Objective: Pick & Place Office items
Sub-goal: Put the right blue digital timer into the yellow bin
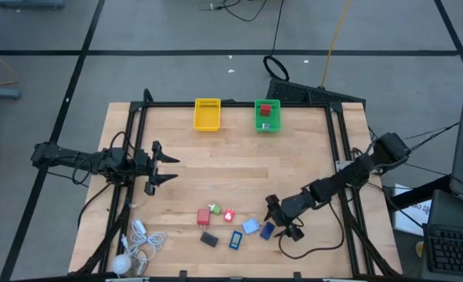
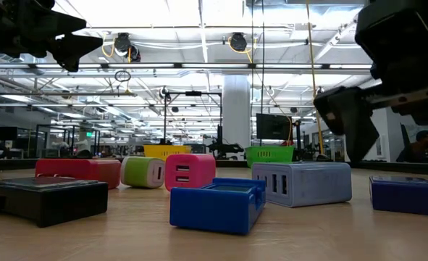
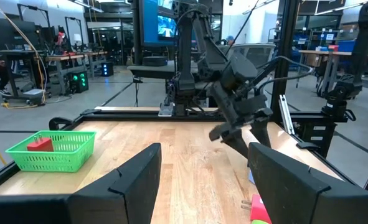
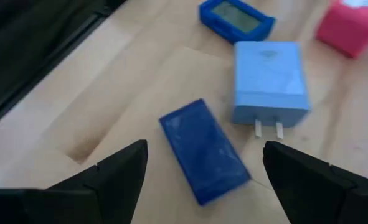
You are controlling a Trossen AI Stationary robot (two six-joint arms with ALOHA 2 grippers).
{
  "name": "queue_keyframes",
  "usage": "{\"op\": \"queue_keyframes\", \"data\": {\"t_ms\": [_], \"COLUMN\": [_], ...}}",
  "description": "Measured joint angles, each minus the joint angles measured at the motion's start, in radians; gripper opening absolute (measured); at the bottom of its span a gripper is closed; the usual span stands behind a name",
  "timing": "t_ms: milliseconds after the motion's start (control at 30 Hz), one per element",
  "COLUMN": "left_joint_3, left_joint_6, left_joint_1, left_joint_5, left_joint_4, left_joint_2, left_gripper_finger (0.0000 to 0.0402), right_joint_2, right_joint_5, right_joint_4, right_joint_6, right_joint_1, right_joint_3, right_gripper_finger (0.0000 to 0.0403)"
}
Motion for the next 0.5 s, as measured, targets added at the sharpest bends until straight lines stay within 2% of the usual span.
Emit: {"op": "queue_keyframes", "data": {"t_ms": [333, 500], "left_joint_3": [0.000, 0.000], "left_joint_6": [0.000, 0.000], "left_joint_1": [0.000, 0.000], "left_joint_5": [0.000, 0.000], "left_joint_4": [0.000, 0.000], "left_joint_2": [0.000, 0.000], "left_gripper_finger": [0.0244, 0.0244], "right_joint_2": [0.111, 0.118], "right_joint_5": [0.000, 0.009], "right_joint_4": [0.050, 0.052], "right_joint_6": [-0.090, -0.118], "right_joint_1": [-0.017, -0.021], "right_joint_3": [0.002, 0.003], "right_gripper_finger": [0.0285, 0.0258]}}
